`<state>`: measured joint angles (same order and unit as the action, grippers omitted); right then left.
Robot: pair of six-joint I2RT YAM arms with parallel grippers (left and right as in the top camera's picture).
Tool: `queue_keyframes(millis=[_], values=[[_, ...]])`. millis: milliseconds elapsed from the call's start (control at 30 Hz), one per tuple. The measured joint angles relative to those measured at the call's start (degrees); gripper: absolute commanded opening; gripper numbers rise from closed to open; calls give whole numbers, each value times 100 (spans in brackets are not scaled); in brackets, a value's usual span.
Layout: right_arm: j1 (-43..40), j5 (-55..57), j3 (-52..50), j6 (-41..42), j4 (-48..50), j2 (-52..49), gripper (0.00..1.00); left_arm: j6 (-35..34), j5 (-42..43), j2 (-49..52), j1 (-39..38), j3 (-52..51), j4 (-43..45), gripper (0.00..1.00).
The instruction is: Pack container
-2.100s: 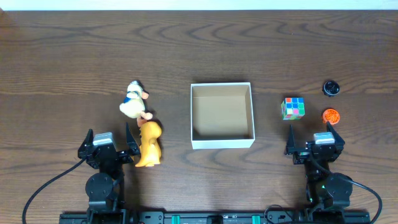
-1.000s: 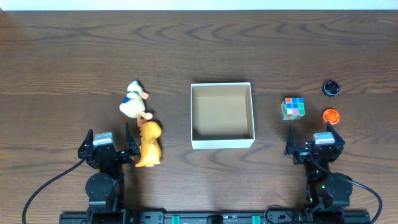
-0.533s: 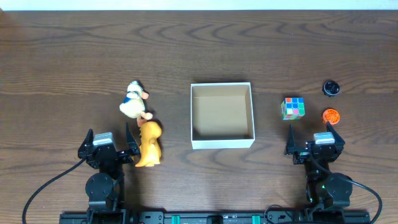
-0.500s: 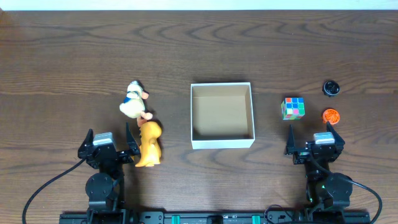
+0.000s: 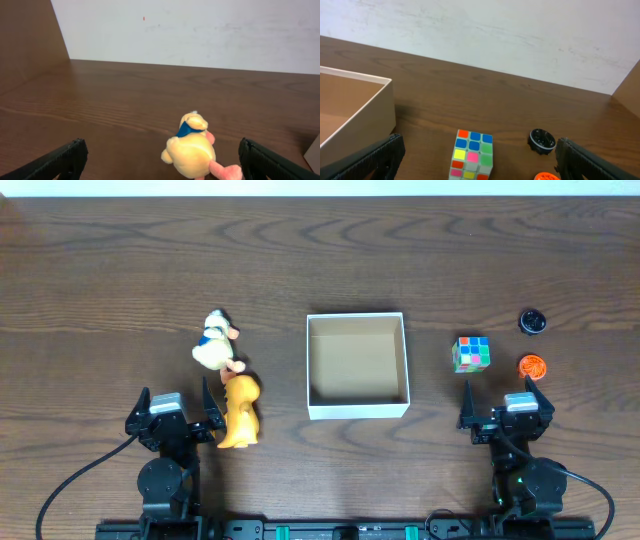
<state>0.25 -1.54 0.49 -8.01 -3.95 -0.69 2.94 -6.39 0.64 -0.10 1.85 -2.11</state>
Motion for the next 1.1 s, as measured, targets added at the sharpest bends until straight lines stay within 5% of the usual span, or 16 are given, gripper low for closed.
queue_keyframes(millis=[867,1100], values=[[0,-2,0,70,2,-2,99,33,-4,0,0,0,4,98],[0,-92,2,957,9,-4,99,-437,2,4,0,42,-66,98]])
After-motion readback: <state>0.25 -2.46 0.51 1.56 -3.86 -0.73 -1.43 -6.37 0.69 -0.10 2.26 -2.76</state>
